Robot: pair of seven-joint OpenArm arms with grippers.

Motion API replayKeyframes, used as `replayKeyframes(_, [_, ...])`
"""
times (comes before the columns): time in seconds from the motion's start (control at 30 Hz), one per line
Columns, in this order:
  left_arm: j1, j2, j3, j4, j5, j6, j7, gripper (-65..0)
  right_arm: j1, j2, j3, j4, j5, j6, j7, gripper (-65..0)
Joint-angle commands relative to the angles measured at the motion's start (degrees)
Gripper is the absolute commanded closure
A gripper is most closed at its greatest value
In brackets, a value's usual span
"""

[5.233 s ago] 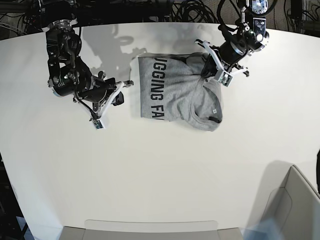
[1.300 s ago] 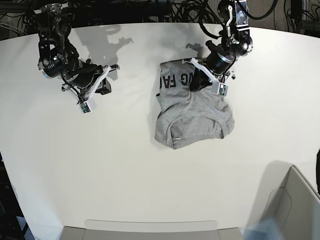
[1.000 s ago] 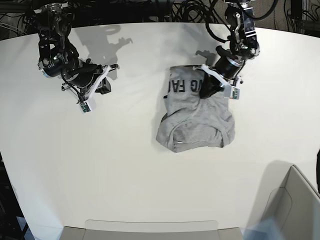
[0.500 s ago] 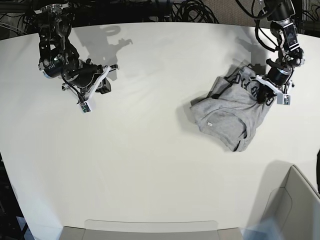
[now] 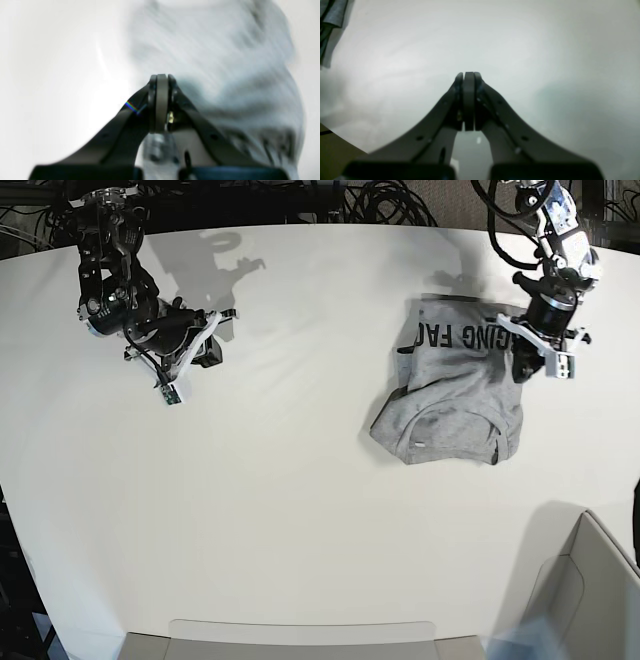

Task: Fold the T-shirt properly
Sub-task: 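Drag the folded shirt sideways across the table with the left gripper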

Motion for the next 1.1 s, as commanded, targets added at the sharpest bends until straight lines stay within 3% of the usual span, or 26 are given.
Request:
replayKeyframes(0.0, [-1.5, 0.2, -0.3, 2.6, -1.0, -0.2, 0.2, 0.0, -0.1, 0.5, 0.3, 0.9, 0.5, 0.1, 1.1, 0.0])
replayKeyframes(0.17, [-6.1, 3.1, 4.5, 4.1, -1.0, -0.2, 8.3, 0.0, -0.3, 0.5, 0.3, 0.9, 0.5, 0.1, 1.1, 0.0])
replayKeyframes(0.37, [-5.3, 7.2, 9.0, 3.2, -0.9, -0.2, 8.3, 0.0, -0.4, 0.5, 0.3, 0.9, 0.5, 0.1, 0.9, 0.0])
replayKeyframes(0.5, [-5.3, 7.4, 11.0, -1.8, -0.9, -0.2, 7.9, 0.0, -0.4, 0.6, 0.3, 0.9, 0.5, 0.1, 0.9, 0.0])
replayKeyframes(0.77, [-5.4, 6.8, 11.1, -20.0, -0.8, -0.2, -3.4, 0.0, 0.3, 0.8, 0.3, -1.0, 0.4, 0.1, 1.0, 0.0])
replayKeyframes(1.07, [-11.5, -1.8, 6.5, -39.7, -0.8, -0.2, -13.2, 0.0, 0.3, 0.8, 0.3, -1.1, 0.4, 0.1, 1.1, 0.0])
